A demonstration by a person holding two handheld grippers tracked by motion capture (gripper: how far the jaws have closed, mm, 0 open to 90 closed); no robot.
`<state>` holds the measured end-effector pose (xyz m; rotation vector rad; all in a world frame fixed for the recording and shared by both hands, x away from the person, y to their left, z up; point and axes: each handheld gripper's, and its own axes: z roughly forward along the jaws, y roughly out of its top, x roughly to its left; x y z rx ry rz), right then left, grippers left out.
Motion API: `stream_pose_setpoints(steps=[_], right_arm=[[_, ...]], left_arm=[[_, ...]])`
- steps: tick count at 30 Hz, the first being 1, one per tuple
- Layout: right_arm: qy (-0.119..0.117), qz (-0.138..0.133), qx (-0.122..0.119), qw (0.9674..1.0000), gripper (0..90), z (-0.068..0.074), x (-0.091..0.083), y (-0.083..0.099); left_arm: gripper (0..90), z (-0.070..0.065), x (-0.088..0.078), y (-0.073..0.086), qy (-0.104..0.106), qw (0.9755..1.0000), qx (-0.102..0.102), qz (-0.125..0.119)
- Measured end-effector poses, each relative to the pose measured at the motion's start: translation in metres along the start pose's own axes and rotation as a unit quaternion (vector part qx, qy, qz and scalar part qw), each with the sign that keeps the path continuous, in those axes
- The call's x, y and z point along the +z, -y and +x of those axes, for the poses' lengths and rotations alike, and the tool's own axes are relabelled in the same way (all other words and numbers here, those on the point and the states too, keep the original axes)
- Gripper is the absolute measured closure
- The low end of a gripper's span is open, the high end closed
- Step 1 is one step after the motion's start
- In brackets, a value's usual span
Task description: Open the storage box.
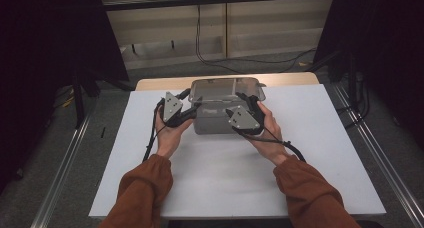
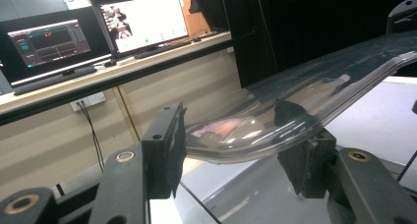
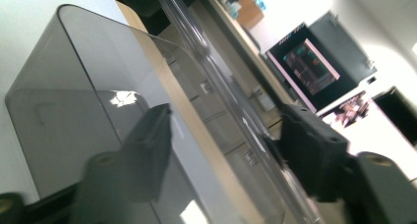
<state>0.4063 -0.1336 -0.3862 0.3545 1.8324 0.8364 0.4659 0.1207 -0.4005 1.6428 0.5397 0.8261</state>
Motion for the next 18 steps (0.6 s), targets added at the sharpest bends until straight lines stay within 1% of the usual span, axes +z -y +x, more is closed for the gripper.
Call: stream_pose_setpoints(steps=[1, 2, 3, 4, 5, 7, 8, 9, 10, 12, 13, 16, 18], right_arm=[[-0.004, 0.000, 0.008, 1.0000, 30.5, -0.002, 0.000, 0.001], [-0.005, 0.000, 0.018, 0.9998, 25.8, -0.004, -0.001, 0.002], [-0.002, 0.000, 0.027, 0.9996, 21.3, -0.006, -0.001, 0.002], [-0.003, 0.000, 0.042, 0.9991, 19.3, -0.009, -0.002, 0.003], [-0.005, -0.002, 0.060, 0.9982, 19.4, -0.011, -0.002, 0.005], [-0.017, -0.008, 0.108, 0.9939, 15.4, -0.019, -0.004, 0.009], [-0.021, -0.007, 0.132, 0.9911, 13.5, -0.023, -0.006, 0.011], [-0.024, -0.009, 0.145, 0.9890, 13.4, -0.025, -0.006, 0.013], [-0.030, -0.010, 0.162, 0.9862, 12.8, -0.028, -0.007, 0.016], [-0.035, -0.008, 0.180, 0.9829, 11.0, -0.033, -0.009, 0.022], [-0.038, -0.004, 0.189, 0.9812, 12.0, -0.034, -0.009, 0.025], [-0.048, -0.004, 0.197, 0.9792, 8.7, -0.038, -0.011, 0.034], [-0.047, -0.009, 0.209, 0.9767, 7.2, -0.040, -0.012, 0.039]], left_arm=[[46.6, 0.000, 0.000, 0.000, -0.001, 1.0000, -0.002, 0.000], [46.5, 0.000, 0.000, 0.000, -0.001, 1.0000, -0.007, -0.002], [46.5, 0.000, 0.001, 0.000, 0.000, 1.0000, -0.009, -0.003], [46.4, 0.000, 0.001, 0.000, -0.001, 0.9999, -0.010, -0.003], [46.4, 0.000, 0.001, 0.000, -0.001, 0.9999, -0.011, -0.003], [46.4, 0.001, 0.000, 0.000, 0.000, 0.9999, -0.010, -0.002], [46.5, 0.001, 0.000, 0.000, 0.001, 0.9999, -0.011, -0.002], [46.6, 0.001, 0.000, 0.000, 0.001, 0.9999, -0.012, -0.002], [46.5, 0.001, 0.000, 0.000, 0.001, 0.9999, -0.012, -0.002], [46.6, 0.001, 0.001, 0.000, 0.000, 0.9999, -0.013, -0.002], [46.5, 0.001, 0.001, 0.000, -0.001, 0.9999, -0.013, -0.002], [46.5, 0.001, 0.001, 0.001, -0.001, 0.9999, -0.016, -0.003], [46.5, 0.001, 0.001, 0.001, -0.001, 0.9999, -0.016, -0.001]])
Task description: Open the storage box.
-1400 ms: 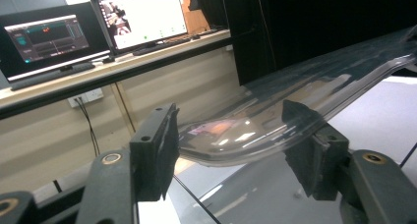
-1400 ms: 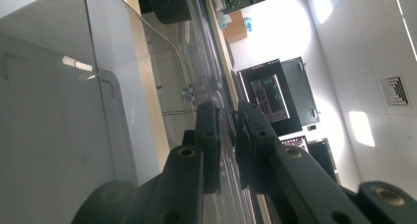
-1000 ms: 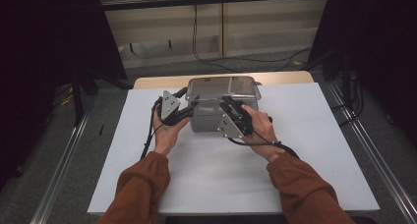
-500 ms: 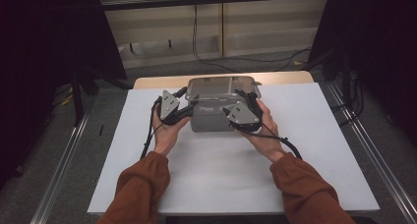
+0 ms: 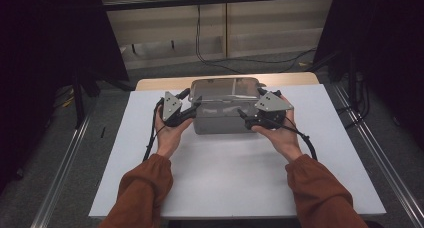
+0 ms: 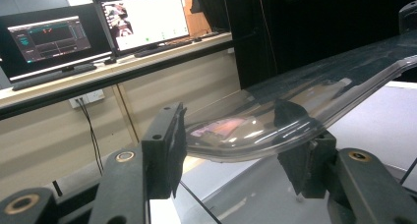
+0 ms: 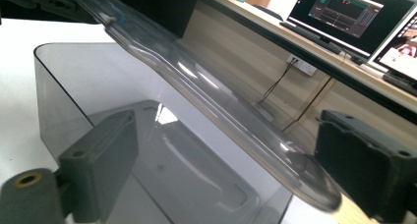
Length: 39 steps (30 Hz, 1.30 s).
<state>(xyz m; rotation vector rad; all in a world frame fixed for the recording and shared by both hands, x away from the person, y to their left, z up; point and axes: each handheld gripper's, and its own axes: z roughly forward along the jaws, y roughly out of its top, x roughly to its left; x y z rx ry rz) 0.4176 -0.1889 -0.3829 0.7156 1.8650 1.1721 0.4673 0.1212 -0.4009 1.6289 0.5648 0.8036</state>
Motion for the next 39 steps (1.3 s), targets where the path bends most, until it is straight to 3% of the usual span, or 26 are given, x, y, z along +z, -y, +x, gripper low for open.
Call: stream_pose_setpoints(steps=[3, 8, 14, 20, 22, 28, 39], right_arm=[[0.001, -0.002, 0.009, 1.0000, 9.7, -0.006, -0.001, 0.003], [-0.002, -0.010, 0.032, 0.9994, 21.1, -0.015, -0.001, 0.009], [0.009, -0.015, 0.037, 0.9992, 30.5, -0.024, 0.005, 0.014], [0.008, -0.032, 0.070, 0.9970, 38.3, -0.034, 0.005, 0.019], [0.010, -0.042, 0.070, 0.9966, 41.7, -0.037, 0.005, 0.018], [0.013, -0.055, 0.067, 0.9961, 53.8, -0.041, 0.005, 0.016], [0.011, -0.068, 0.077, 0.9946, 55.3, -0.046, 0.008, 0.012]], left_arm=[[46.6, 0.000, 0.000, 0.000, 0.000, 1.0000, -0.001, 0.000], [47.5, 0.001, 0.001, 0.000, -0.002, 0.9999, -0.010, 0.004], [47.3, 0.002, 0.002, -0.001, -0.001, 0.9999, -0.007, 0.007], [47.4, 0.003, 0.003, -0.003, 0.000, 0.9998, -0.020, 0.005], [47.2, 0.006, 0.003, -0.004, -0.001, 0.9995, -0.031, 0.002], [47.1, 0.008, 0.006, -0.010, 0.001, 0.9997, -0.024, -0.001], [47.4, 0.013, 0.014, -0.014, -0.006, 0.9998, -0.021, -0.003]])
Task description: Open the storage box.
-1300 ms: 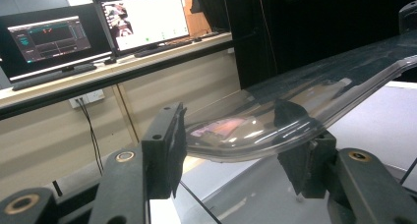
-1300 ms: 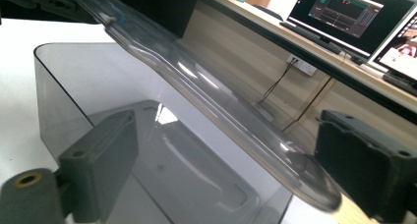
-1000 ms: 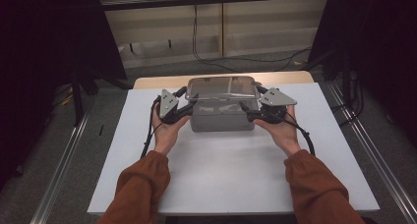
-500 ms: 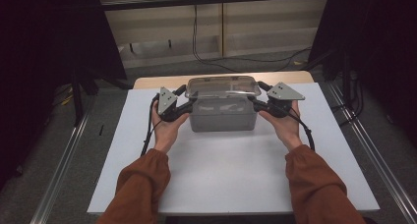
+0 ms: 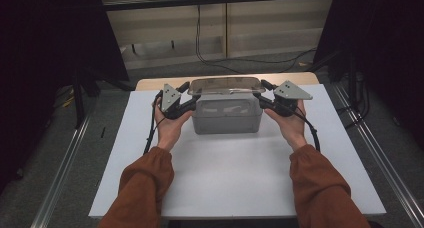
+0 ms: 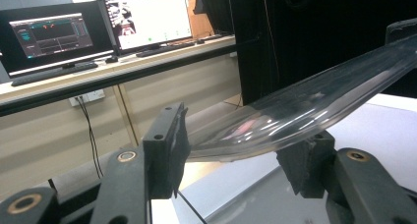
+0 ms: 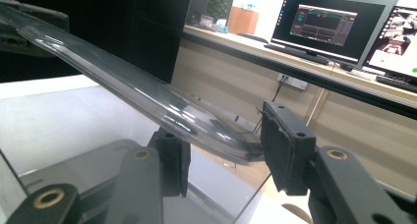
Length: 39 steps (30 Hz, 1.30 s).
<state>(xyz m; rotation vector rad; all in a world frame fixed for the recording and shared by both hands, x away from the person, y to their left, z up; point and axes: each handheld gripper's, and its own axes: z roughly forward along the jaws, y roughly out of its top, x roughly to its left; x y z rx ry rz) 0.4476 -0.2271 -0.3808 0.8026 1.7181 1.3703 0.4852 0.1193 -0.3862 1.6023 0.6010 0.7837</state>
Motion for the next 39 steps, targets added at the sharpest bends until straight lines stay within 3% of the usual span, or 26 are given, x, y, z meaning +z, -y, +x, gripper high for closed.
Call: stream_pose_setpoints(steps=[5, 24, 32, 39], right_arm=[[0.001, -0.008, 0.006, 1.0000, 56.4, -0.002, 0.004, -0.005], [0.004, -0.025, 0.013, 0.9996, 59.4, -0.011, 0.009, -0.013], [0.002, -0.024, 0.011, 0.9997, 57.8, -0.018, 0.014, -0.018], [0.007, -0.023, 0.019, 0.9995, 56.7, -0.025, 0.018, -0.011]], left_arm=[[47.1, 0.005, 0.004, -0.005, -0.014, 0.9999, 0.009, 0.004], [54.0, 0.013, 0.018, -0.010, -0.016, 0.9997, 0.014, 0.008], [58.6, 0.015, 0.023, -0.014, -0.014, 0.9999, 0.008, 0.005], [59.3, 0.019, 0.026, -0.015, -0.012, 0.9999, -0.002, 0.004]])
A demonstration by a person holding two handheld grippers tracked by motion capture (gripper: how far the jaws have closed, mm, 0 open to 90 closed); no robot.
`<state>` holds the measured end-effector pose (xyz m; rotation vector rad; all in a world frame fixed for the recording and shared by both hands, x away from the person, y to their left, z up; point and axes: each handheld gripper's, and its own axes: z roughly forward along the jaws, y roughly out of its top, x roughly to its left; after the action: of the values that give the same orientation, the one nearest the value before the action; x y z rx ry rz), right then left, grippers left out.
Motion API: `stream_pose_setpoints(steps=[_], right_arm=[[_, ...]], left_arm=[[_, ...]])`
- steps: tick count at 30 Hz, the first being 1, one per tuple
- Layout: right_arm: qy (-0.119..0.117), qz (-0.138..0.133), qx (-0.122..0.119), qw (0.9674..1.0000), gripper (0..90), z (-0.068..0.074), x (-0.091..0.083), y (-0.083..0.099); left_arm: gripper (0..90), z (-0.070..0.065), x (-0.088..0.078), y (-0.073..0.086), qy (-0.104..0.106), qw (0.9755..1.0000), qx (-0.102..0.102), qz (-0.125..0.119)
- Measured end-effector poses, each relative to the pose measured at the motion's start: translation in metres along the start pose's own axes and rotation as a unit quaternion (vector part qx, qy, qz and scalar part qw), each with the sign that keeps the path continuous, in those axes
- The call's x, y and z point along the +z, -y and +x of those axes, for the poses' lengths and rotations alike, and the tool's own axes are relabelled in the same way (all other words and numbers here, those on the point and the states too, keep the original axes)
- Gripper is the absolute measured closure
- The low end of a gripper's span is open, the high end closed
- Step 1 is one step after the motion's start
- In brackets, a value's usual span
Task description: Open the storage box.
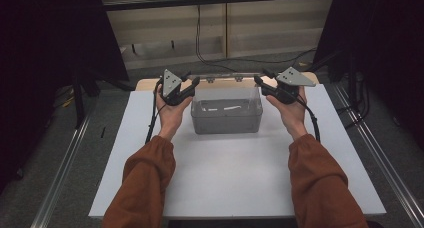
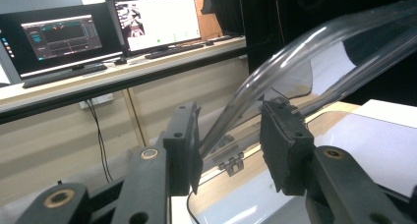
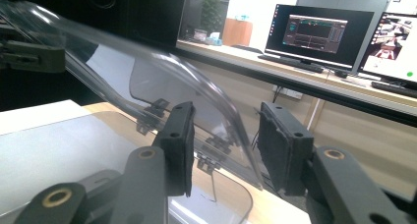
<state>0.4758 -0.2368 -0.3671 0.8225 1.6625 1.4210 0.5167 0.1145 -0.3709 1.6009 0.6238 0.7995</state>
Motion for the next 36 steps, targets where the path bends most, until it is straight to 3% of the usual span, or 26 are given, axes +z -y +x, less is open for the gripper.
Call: stream_pose_setpoints(steps=[12, 25, 29, 32, 33, 34, 36], right_arm=[[-0.004, 0.011, -0.002, 0.9999, 57.9, -0.005, 0.012, 0.007], [-0.007, 0.027, -0.001, 0.9996, 60.1, -0.013, 0.030, 0.012], [-0.010, 0.019, 0.012, 0.9997, 63.4, -0.015, 0.033, 0.014], [-0.011, 0.019, 0.015, 0.9997, 65.5, -0.018, 0.035, 0.015], [-0.011, 0.018, 0.016, 0.9996, 66.1, -0.018, 0.035, 0.015], [-0.011, 0.018, 0.016, 0.9996, 66.7, -0.020, 0.036, 0.015], [-0.012, 0.019, 0.015, 0.9996, 66.9, -0.022, 0.038, 0.014]], left_arm=[[62.8, 0.005, 0.004, 0.001, 0.000, 1.0000, 0.008, 0.003], [65.6, 0.012, 0.011, 0.008, -0.001, 0.9998, -0.013, 0.013], [65.9, 0.014, 0.015, 0.009, -0.004, 0.9998, -0.012, 0.018], [65.9, 0.016, 0.018, 0.008, -0.002, 0.9996, -0.021, 0.021], [65.8, 0.015, 0.019, 0.007, -0.003, 0.9992, -0.037, 0.017], [65.8, 0.015, 0.019, 0.007, -0.003, 0.9990, -0.042, 0.018], [64.2, 0.014, 0.021, 0.006, -0.005, 0.9992, -0.033, 0.022]])
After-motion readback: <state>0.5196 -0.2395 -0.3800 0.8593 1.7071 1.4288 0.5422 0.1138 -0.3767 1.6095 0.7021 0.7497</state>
